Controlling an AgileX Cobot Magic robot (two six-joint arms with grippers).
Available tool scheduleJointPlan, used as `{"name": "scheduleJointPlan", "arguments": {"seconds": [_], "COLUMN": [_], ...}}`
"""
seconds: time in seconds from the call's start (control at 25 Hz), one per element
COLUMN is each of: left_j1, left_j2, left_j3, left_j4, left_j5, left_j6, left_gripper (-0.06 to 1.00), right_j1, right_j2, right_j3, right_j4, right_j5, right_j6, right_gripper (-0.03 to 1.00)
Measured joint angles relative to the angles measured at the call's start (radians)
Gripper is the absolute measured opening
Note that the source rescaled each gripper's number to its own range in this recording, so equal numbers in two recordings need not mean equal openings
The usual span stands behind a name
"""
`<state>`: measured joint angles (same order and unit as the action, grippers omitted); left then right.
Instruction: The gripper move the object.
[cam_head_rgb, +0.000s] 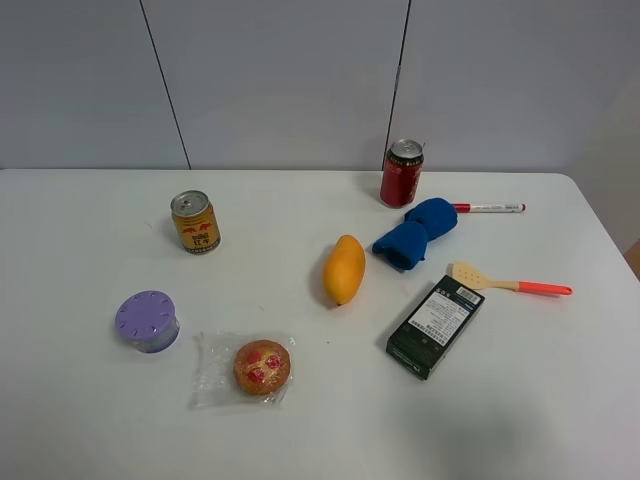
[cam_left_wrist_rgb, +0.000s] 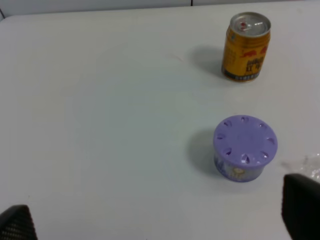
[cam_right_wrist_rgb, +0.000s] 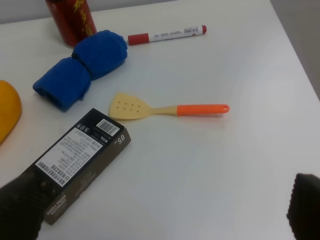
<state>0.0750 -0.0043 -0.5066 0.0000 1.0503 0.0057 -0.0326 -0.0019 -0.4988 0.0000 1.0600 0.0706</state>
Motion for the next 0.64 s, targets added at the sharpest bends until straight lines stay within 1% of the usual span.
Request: {"name": "scheduleJointPlan", "arguments": {"seconds": [0.64], "left_j1": [0.0], "left_j2": [0.0], "left_j3": [0.0], "left_j4": [0.0], "left_j5": [0.0], "left_j6": [-0.006], "left_gripper": [1.0], "right_j1": [0.0], "right_j2": [0.0], "right_j3": [0.0], "right_j4": [0.0], "right_j5": [0.0], "right_j6": [0.0], "right_gripper": [1.0]}}
